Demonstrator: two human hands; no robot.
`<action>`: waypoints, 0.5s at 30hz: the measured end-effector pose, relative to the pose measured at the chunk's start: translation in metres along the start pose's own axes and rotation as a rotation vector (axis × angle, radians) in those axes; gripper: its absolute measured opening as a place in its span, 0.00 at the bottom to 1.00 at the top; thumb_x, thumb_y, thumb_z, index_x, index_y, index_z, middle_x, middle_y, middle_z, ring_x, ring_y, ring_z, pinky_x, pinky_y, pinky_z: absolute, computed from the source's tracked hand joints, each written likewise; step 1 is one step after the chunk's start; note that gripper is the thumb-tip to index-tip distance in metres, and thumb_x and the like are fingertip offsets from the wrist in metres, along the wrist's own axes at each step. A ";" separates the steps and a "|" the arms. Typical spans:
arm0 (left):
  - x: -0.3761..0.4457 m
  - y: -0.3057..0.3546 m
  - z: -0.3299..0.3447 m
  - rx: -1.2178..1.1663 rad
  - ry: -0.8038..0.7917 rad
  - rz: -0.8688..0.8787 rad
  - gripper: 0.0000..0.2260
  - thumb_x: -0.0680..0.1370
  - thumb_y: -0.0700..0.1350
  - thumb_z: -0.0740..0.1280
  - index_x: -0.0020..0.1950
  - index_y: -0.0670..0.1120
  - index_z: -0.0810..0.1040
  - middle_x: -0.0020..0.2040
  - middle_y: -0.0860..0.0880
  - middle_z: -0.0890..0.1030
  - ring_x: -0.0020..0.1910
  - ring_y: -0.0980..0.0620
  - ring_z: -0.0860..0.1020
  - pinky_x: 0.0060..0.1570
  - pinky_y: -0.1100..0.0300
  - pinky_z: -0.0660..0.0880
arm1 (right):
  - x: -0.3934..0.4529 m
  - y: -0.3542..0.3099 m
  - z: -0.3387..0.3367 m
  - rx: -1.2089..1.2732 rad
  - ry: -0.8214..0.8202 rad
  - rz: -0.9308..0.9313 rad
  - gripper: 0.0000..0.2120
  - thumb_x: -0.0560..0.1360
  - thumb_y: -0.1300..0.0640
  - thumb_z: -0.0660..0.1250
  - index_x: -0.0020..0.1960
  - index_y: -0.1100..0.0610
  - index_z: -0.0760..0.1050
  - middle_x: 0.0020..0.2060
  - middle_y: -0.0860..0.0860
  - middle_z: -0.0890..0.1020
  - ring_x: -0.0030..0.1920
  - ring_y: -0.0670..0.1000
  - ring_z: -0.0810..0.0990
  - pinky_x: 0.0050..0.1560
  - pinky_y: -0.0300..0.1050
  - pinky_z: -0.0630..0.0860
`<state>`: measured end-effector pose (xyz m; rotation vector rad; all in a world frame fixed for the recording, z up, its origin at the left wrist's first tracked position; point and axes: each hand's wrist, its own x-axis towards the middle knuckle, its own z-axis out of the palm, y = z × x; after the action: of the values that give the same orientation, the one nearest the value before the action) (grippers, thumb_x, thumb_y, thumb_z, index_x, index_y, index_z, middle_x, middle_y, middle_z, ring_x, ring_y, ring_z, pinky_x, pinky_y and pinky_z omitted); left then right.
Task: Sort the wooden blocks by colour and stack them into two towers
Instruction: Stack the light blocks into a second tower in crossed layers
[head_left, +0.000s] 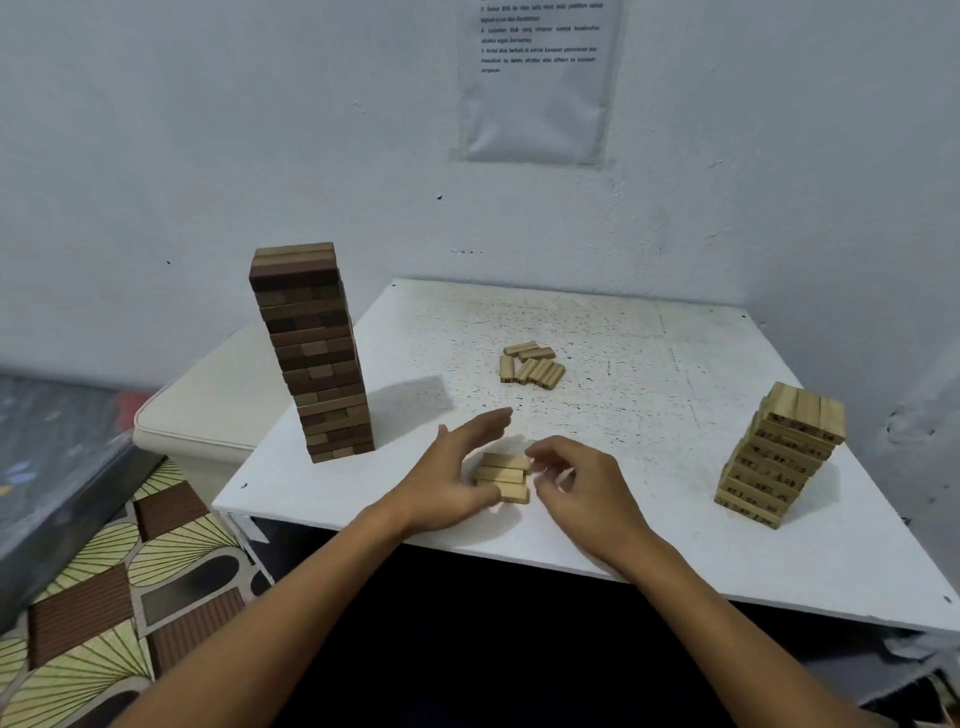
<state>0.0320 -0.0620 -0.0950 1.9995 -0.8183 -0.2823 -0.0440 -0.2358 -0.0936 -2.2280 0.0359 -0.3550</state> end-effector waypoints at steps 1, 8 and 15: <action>-0.002 0.001 0.003 -0.125 0.056 -0.004 0.31 0.69 0.45 0.65 0.71 0.61 0.62 0.72 0.57 0.69 0.70 0.63 0.67 0.75 0.50 0.59 | 0.002 -0.002 0.002 0.129 0.049 0.047 0.10 0.76 0.61 0.67 0.55 0.49 0.78 0.49 0.46 0.82 0.48 0.37 0.78 0.52 0.32 0.74; -0.004 0.014 0.024 -0.681 0.312 -0.148 0.26 0.75 0.69 0.57 0.70 0.63 0.62 0.75 0.55 0.64 0.75 0.57 0.60 0.71 0.59 0.57 | 0.008 -0.023 0.026 0.899 0.139 0.311 0.34 0.73 0.36 0.52 0.77 0.46 0.55 0.77 0.46 0.60 0.76 0.44 0.57 0.77 0.47 0.54; -0.001 0.021 0.037 -0.764 0.388 -0.173 0.34 0.74 0.66 0.47 0.78 0.55 0.54 0.78 0.52 0.58 0.77 0.57 0.54 0.77 0.53 0.49 | 0.010 -0.034 0.048 0.930 0.182 0.283 0.36 0.73 0.34 0.47 0.78 0.43 0.48 0.78 0.43 0.51 0.76 0.38 0.50 0.78 0.48 0.46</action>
<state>0.0040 -0.0932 -0.0979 1.3323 -0.2255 -0.2450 -0.0253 -0.1795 -0.0939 -1.2472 0.2312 -0.3252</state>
